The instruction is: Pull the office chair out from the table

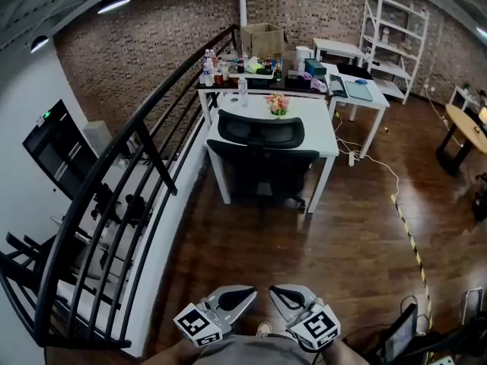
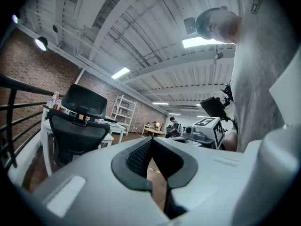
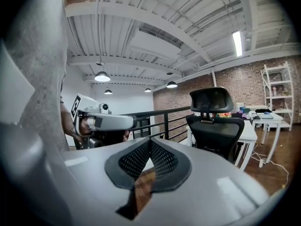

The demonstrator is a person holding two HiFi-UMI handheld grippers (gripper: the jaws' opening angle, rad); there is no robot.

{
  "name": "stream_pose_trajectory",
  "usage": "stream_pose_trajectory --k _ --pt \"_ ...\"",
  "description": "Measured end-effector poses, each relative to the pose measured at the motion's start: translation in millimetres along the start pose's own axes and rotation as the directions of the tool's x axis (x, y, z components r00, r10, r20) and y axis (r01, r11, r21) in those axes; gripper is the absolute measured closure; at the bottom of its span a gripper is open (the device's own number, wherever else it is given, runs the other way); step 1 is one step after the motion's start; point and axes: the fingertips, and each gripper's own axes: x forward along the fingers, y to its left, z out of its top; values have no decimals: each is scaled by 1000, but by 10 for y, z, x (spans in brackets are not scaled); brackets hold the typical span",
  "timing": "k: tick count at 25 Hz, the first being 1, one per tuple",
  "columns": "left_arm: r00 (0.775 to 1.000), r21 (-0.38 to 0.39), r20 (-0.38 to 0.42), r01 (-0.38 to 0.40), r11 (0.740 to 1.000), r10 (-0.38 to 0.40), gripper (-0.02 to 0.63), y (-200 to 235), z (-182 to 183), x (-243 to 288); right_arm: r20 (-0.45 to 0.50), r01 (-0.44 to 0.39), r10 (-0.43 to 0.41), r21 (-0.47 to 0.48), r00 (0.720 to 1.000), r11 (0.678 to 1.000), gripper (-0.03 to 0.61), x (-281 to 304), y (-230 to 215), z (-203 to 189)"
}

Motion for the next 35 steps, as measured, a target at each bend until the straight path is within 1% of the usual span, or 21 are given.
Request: stream_pose_trajectory --k 5,10,13,16,23,28,32,35 --pt "1000 -2 -12 -21 1000 21 614 309 48 242 13 0 0 5 1000 1000 571 167 -376 61" --pt "1000 -9 -12 -10 1000 10 614 740 67 495 7 17 -17 11 1000 1000 571 425 -759 107" --pt "1000 -16 -13 8 1000 -8 614 1060 135 641 4 50 -50 19 999 999 571 604 -1022 186" --pt "999 -15 -6 34 999 -34 614 1411 289 779 -3 90 -90 31 996 996 571 800 -1296 310" --pt "998 15 12 65 998 -65 614 2318 644 942 9 173 -173 39 985 984 571 1346 -1862 611" --pt "997 50 31 75 996 -77 614 2897 867 1043 30 246 -247 24 969 969 571 1671 -2280 826" --pt "996 56 47 68 996 -71 614 3183 979 1139 37 291 -291 13 956 957 571 1765 -2579 920" --pt "996 64 54 62 996 -66 614 3360 1039 1232 59 305 -304 -4 951 952 571 1817 -2799 1005"
